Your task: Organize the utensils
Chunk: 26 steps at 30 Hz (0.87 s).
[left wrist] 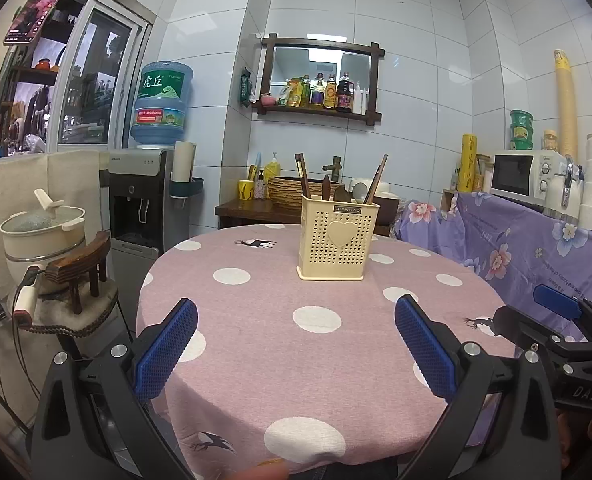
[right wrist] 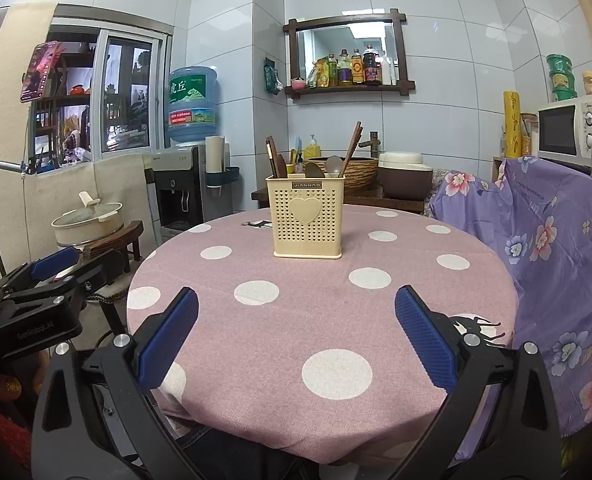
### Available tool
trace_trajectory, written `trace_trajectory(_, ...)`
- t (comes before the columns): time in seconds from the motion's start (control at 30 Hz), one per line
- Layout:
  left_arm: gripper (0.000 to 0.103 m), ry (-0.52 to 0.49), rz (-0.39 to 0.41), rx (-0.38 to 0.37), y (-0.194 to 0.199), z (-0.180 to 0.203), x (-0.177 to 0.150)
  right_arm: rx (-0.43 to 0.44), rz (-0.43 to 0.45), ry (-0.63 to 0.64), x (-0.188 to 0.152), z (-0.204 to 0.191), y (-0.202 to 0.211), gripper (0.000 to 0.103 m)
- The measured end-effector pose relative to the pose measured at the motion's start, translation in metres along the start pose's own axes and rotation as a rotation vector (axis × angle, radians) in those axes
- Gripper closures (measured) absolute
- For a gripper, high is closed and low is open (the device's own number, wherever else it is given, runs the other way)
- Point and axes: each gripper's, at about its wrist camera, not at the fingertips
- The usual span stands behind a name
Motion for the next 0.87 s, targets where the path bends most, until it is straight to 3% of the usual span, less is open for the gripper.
trace_trajectory(0.87,0.005,0.003,-0.017,-0.009,-0.0024,-0.0039,-0.0021,0.004,-0.015,-0.003,-0.0033,-0.0001,-0.0033,0.006)
Point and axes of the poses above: each gripper's, at about its wrist camera, not at the fingertips, and y roughly against the way its jaws point, z to its right, x to its top, and after that the axes turned 11 degrees about -z, right-handed
